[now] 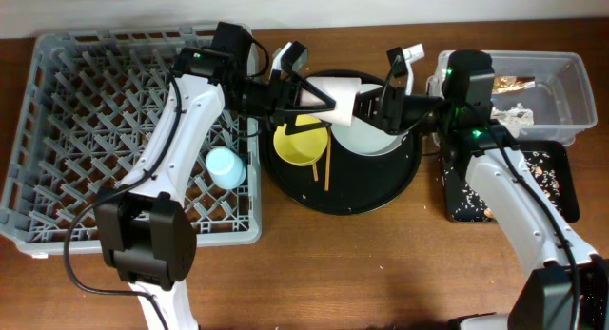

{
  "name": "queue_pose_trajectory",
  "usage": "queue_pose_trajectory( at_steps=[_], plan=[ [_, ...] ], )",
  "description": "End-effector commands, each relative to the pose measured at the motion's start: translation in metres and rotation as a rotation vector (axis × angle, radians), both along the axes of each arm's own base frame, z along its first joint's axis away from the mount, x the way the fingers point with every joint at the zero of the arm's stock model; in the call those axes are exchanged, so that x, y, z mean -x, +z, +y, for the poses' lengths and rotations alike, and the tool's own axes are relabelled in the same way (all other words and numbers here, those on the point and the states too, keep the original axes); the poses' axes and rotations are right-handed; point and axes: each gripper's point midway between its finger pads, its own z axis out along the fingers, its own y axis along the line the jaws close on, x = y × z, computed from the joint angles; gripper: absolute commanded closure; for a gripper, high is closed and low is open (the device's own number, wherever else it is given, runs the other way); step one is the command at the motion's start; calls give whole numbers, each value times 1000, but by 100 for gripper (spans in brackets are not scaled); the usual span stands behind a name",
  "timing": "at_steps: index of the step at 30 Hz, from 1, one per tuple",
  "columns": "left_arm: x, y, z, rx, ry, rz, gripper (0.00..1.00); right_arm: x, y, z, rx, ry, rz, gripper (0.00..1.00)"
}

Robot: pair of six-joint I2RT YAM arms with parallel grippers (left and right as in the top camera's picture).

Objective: Sort waste into correct bins and load items into the dishwasher rack
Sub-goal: 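Hand the pink cup from the right gripper to the left gripper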

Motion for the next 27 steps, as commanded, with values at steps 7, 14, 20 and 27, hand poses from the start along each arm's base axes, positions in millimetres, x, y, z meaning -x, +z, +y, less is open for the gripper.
queue_pose_trajectory(
  at_steps=[7,14,20,27],
  plan=[
    [2,7,-1,36,-11,1,5,14,2,9,-36,103,2,96],
    [-7,7,12,31,25,21,8,21,6,11,-54,149,-11,96],
    [-8,7,13,31,28,22,16,20,5,11,-48,143,-21,96],
    [-6,6,12,25,26,47,16,9,0,8,-15,77,-26,96]
  ],
)
